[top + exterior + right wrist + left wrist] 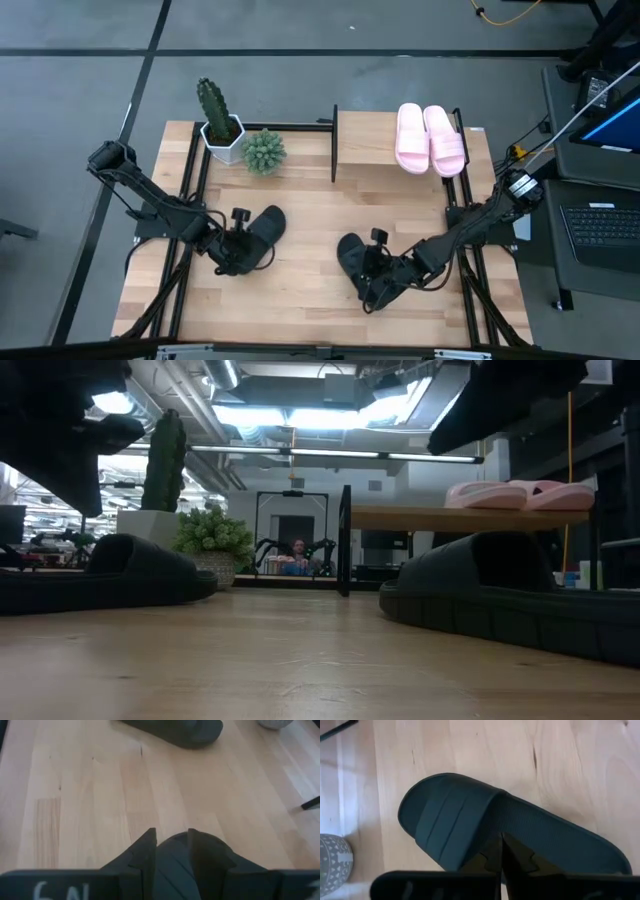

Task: Pick and place slides into the shelf
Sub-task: Put the left black slides on the shelf

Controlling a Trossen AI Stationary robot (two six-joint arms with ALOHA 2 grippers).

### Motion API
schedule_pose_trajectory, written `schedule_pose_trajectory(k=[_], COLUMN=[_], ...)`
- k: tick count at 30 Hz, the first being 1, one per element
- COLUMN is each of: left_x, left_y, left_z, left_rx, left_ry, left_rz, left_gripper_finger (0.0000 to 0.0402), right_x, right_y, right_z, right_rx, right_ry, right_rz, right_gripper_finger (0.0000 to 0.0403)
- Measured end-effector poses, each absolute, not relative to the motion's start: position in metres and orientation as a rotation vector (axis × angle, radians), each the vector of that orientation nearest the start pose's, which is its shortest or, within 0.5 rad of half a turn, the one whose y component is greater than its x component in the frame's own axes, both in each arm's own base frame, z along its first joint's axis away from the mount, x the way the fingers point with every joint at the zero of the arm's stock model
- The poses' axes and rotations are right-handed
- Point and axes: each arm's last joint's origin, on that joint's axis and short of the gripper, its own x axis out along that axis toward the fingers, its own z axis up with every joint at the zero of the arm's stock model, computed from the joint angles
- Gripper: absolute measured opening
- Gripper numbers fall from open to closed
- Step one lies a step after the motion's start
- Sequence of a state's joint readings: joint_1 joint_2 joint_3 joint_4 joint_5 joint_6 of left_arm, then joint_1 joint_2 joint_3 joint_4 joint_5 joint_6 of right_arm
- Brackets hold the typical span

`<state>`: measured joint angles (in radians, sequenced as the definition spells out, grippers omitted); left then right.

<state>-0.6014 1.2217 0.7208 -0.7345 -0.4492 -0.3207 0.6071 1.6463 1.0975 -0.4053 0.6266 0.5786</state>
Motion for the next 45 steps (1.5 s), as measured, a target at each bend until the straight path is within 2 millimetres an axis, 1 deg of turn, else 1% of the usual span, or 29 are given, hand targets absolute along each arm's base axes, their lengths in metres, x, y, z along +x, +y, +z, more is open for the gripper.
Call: schedule_pose_trajectory(k=[3,11,16,23,26,29,33,37,41,45], left_x=[0.176,0.176,0.176,0.176,0.176,0.176,0.176,0.171,0.167,0.163], left_y=[-0.105,-0.105,-0.105,-0.105,-0.105,-0.105,-0.105,-0.101,-0.098,-0.095], left_z=[0.198,0.198,0.198,0.198,0.198,0.198,0.198,0.197,0.194,0.187], left_rx=[0.362,0.371,0.347,0.303,0.296,0.295,0.307,0.365,0.388,0.41], left_ry=[1.064,1.058,1.057,1.054,1.054,1.054,1.052,1.1,1.135,1.149], left_rz=[0.021,0.029,0.043,0.068,0.072,0.072,0.078,0.099,0.115,0.129], left_gripper_finger=[0.0,0.0,0.0,0.0,0.0004,0.0026,0.0072,0.0111,0.0133,0.0141], right_x=[0.283,0.281,0.286,0.292,0.293,0.293,0.293,0.293,0.293,0.293], right_y=[0.174,0.172,0.176,0.18,0.181,0.181,0.181,0.181,0.181,0.181], right_z=[0.21,0.2,0.204,0.213,0.213,0.213,0.213,0.213,0.213,0.213], right_rx=[0.022,0.039,0.059,-0.035,-0.038,-0.03,-0.026,-0.027,-0.028,-0.035], right_ry=[0.723,0.704,0.644,0.562,0.556,0.555,0.555,0.555,0.556,0.556], right_rz=[-0.245,-0.241,-0.21,-0.131,-0.127,-0.129,-0.131,-0.13,-0.13,-0.128], right_gripper_finger=[0.0113,0.0113,0.0113,0.0113,0.0113,0.0113,0.0113,0.0113,0.0113,0.0113])
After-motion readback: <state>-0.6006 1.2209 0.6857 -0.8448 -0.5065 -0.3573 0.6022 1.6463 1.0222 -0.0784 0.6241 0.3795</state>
